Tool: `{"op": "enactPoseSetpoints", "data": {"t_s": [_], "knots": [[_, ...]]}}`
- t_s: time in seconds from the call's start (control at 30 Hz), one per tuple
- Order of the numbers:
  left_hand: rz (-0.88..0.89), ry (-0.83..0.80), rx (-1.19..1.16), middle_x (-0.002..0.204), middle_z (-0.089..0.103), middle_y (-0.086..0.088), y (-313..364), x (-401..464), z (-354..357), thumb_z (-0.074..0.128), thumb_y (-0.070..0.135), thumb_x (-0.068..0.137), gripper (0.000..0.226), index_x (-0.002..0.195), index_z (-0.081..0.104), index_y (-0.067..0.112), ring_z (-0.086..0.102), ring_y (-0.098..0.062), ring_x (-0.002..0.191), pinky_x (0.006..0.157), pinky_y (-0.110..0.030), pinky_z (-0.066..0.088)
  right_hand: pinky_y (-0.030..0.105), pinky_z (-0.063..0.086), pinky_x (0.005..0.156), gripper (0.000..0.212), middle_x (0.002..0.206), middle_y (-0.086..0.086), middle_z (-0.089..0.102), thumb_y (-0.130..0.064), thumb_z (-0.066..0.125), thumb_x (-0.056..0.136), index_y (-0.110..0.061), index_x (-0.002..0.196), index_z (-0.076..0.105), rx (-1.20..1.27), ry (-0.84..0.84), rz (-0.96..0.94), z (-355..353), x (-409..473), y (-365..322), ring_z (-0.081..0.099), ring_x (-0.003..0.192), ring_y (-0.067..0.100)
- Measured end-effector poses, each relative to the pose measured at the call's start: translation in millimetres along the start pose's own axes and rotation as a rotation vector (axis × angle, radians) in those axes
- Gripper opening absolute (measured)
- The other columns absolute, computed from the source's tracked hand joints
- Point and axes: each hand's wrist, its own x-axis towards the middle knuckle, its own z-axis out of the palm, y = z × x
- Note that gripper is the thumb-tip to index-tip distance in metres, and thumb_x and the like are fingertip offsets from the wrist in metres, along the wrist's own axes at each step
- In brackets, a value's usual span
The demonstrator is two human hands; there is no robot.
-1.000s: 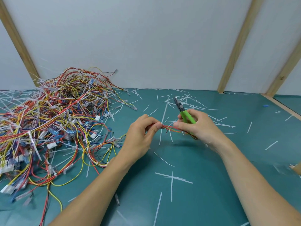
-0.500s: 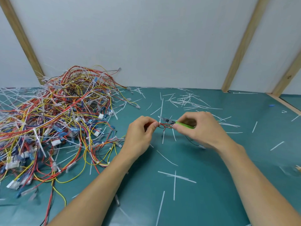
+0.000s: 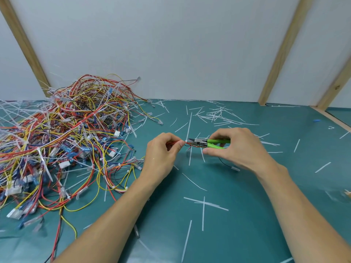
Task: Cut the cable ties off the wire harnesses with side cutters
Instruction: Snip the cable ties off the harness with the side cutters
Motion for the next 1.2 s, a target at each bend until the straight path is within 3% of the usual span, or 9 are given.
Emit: {"op": "enactPoseSetpoints", "data": {"t_s": [0.53,0.83,1.0,1.2], "knots": [[-0.004,0.001,0.013,0.076,0.063,0.011,1.1,-0.5,-1.3,0.073,0.019,0.091,0.006,0.085,0.073,0.019,0.055,0.005,0.068,0.061,-0.007,0.037,0.037,0.056,0.081,0.033,0.085,-0.025,0.073,-0.069,0.078,0.07,-0.042,0.089,0.075,0.062,-0.008,-0.002,-2.4,-0.3,-2.2,0.067,0.089,0.004],[0.039,0.001,0.035,0.078,0.064,0.01,1.6,-1.8,-0.2,0.075,0.016,0.09,0.004,0.086,0.074,0.017,0.056,0.003,0.072,0.064,-0.008,0.038,0.033,0.056,0.074,0.038,0.083,-0.024,0.073,-0.075,0.073,0.066,-0.043,0.087,0.075,0.049,-0.012,-0.008,1.6,-0.3,-4.5,0.067,0.084,0.004],[0.052,0.004,0.057,0.076,0.062,0.011,0.3,-1.6,0.5,0.075,0.016,0.089,0.006,0.084,0.074,0.019,0.056,0.003,0.072,0.064,-0.007,0.037,0.026,0.044,0.062,0.033,0.071,-0.026,0.069,-0.074,0.076,0.067,-0.045,0.082,0.077,0.022,-0.023,0.023,0.3,-0.5,-5.0,0.064,0.075,-0.001],[0.067,0.002,0.065,0.078,0.062,0.008,-0.1,-1.9,1.0,0.074,0.017,0.09,0.007,0.084,0.072,0.02,0.055,0.001,0.074,0.064,-0.008,0.036,0.027,0.044,0.059,0.028,0.066,-0.028,0.067,-0.072,0.076,0.069,-0.046,0.076,0.077,0.011,-0.043,0.058,-1.0,-2.4,-9.1,0.063,0.07,0.002]]}}
